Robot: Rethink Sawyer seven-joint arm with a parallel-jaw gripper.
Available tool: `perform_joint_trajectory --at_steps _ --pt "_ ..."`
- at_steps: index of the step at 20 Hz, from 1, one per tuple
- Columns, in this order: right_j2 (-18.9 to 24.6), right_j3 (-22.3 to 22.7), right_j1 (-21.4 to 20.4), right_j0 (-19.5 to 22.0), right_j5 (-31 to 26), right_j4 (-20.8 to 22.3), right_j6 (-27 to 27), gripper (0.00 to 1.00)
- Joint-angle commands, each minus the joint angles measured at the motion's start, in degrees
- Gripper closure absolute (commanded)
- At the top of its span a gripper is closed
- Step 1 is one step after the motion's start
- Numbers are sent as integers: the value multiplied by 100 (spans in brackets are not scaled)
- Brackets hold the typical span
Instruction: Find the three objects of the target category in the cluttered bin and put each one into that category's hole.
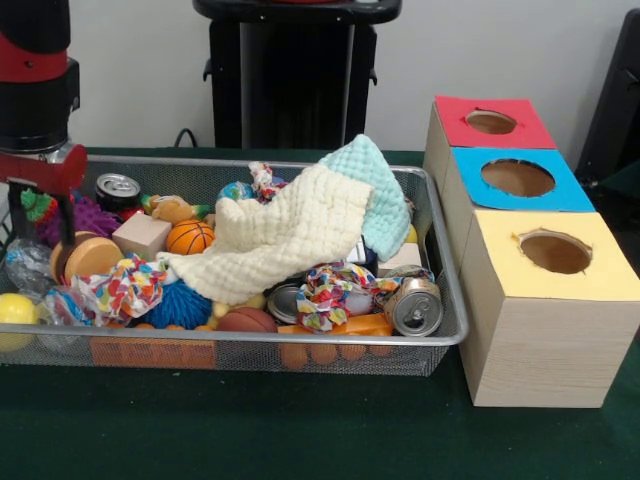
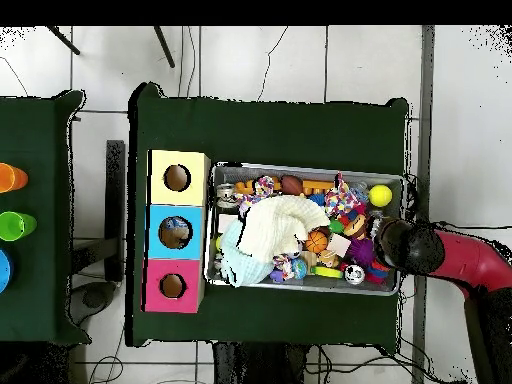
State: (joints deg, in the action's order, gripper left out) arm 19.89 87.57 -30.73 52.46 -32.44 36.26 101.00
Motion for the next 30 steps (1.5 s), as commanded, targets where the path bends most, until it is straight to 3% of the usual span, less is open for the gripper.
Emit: perform_joint_trajectory --at_steps 1,10,30 --pt "-183 346 414 98 382 602 -430 0" --pt "-270 313 763 300 872 842 -372 0" --pt "-254 318 1151 437 1143 919 -407 0"
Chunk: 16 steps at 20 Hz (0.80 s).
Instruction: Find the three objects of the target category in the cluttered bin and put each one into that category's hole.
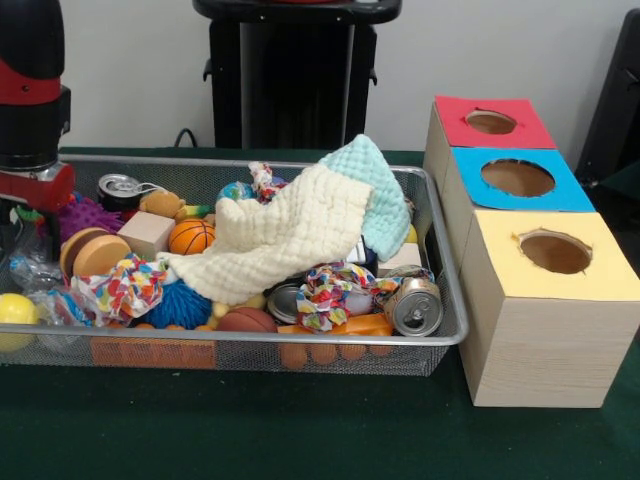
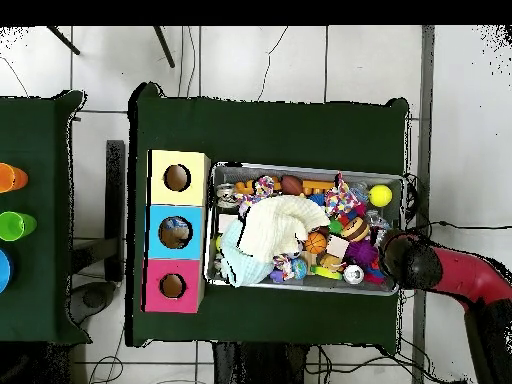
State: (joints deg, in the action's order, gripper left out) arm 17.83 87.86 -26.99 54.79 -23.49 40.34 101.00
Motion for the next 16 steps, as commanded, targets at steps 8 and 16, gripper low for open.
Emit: perform_joint_trajectory --at_steps 8,16 --pt "-67 66 1089 41 510 694 -362 0" --pt "142 -130 1447 75 575 753 -591 0"
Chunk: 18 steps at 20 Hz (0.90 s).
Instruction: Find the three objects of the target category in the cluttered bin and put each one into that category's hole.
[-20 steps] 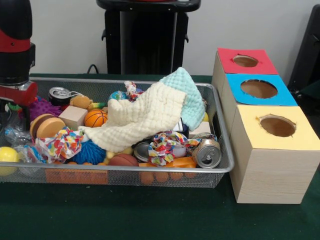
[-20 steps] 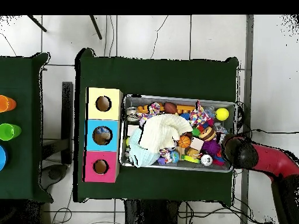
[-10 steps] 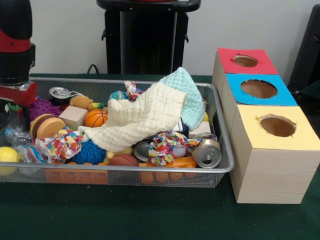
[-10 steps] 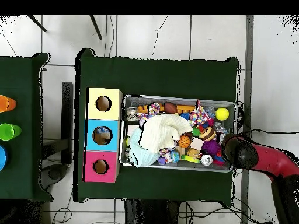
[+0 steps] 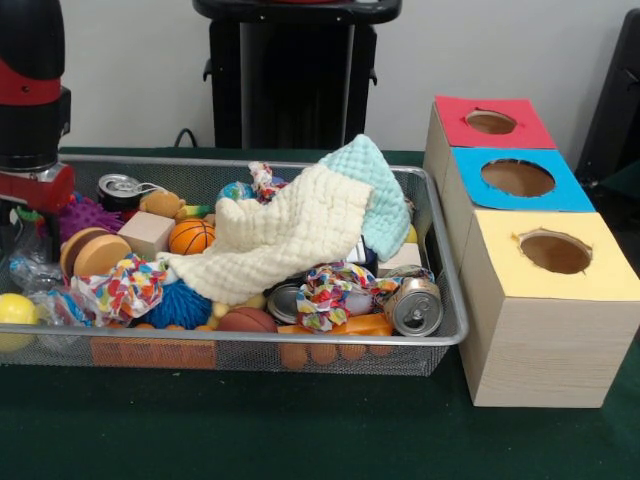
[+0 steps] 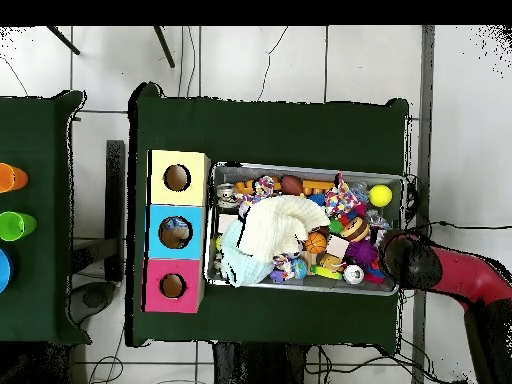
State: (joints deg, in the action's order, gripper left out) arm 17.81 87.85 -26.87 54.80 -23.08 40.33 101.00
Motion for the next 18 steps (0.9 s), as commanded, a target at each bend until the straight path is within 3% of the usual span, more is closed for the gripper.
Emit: perform_joint_trajectory --at_steps 1,4,10,16,17,18 --pt "177 -151 1476 91 571 779 -628 0" --pt "246 -231 1620 126 687 828 -679 0" --pt "168 -45 1340 4 454 720 -611 0" --pt "233 -59 1362 24 393 746 -757 0" --pt "257 -28 1365 59 528 792 -733 100" --pt "276 -16 1368 81 565 809 -749 100"
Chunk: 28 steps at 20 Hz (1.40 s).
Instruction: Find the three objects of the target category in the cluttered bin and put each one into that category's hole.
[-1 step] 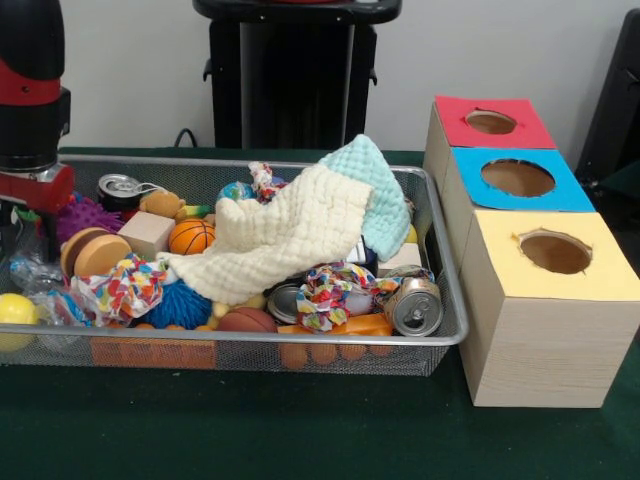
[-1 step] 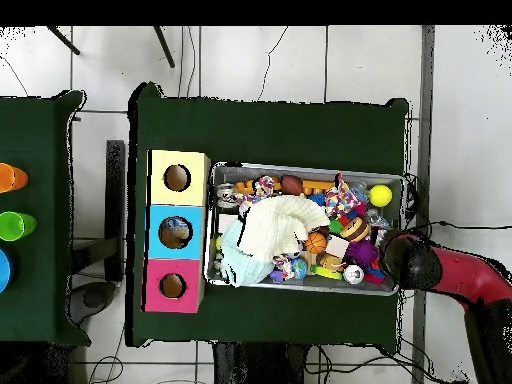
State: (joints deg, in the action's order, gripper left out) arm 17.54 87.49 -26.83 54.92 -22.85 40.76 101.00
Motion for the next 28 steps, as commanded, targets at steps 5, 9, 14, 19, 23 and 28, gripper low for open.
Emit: perform_joint_trajectory --at_steps 5,9,14,19,23,28 --pt "257 17 1341 5 439 767 -674 100" --pt "338 33 1389 89 461 779 -821 100" --pt "438 70 1434 186 416 741 -1010 100" --pt "607 247 1385 348 224 620 -1184 100" --pt "605 710 983 335 -193 309 -1023 100" --pt "653 1088 607 356 -948 -193 -980 100"
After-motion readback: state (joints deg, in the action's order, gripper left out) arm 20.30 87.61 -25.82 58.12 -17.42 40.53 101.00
